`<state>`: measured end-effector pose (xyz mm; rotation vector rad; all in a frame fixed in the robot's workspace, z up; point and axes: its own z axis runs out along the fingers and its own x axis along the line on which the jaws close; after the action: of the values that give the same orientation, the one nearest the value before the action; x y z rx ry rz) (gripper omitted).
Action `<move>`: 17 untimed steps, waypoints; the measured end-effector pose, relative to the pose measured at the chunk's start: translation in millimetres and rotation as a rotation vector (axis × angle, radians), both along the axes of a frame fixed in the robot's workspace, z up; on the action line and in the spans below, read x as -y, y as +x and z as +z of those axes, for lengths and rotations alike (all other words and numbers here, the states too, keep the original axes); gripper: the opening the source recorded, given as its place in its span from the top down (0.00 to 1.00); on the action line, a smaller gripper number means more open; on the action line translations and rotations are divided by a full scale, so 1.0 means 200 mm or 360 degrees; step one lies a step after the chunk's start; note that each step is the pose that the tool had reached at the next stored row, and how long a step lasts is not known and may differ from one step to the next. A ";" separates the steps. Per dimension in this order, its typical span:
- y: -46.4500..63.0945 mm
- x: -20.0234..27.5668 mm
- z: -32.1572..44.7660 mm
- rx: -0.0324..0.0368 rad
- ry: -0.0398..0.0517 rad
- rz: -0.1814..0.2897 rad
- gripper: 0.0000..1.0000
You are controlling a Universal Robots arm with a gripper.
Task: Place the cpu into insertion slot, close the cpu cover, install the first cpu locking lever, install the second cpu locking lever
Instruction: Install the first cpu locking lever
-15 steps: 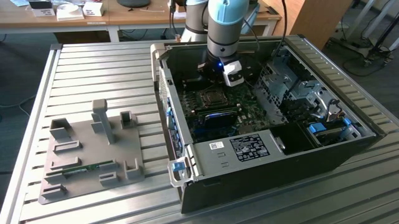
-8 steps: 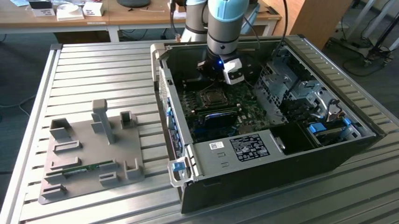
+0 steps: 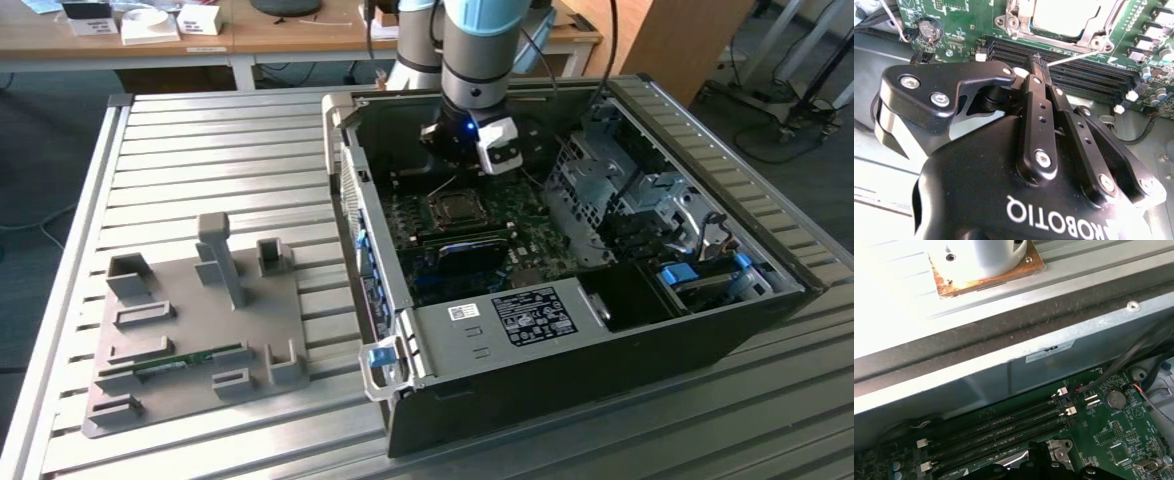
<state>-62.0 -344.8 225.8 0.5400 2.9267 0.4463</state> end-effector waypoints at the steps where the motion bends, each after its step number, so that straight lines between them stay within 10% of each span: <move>1: 0.00 0.000 0.002 0.0000 0.0000 0.0000 0.89; 17: -0.05 -0.028 0.001 0.0004 0.0001 0.0000 0.89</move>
<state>-72.4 -339.1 226.0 0.5392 2.9242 0.4480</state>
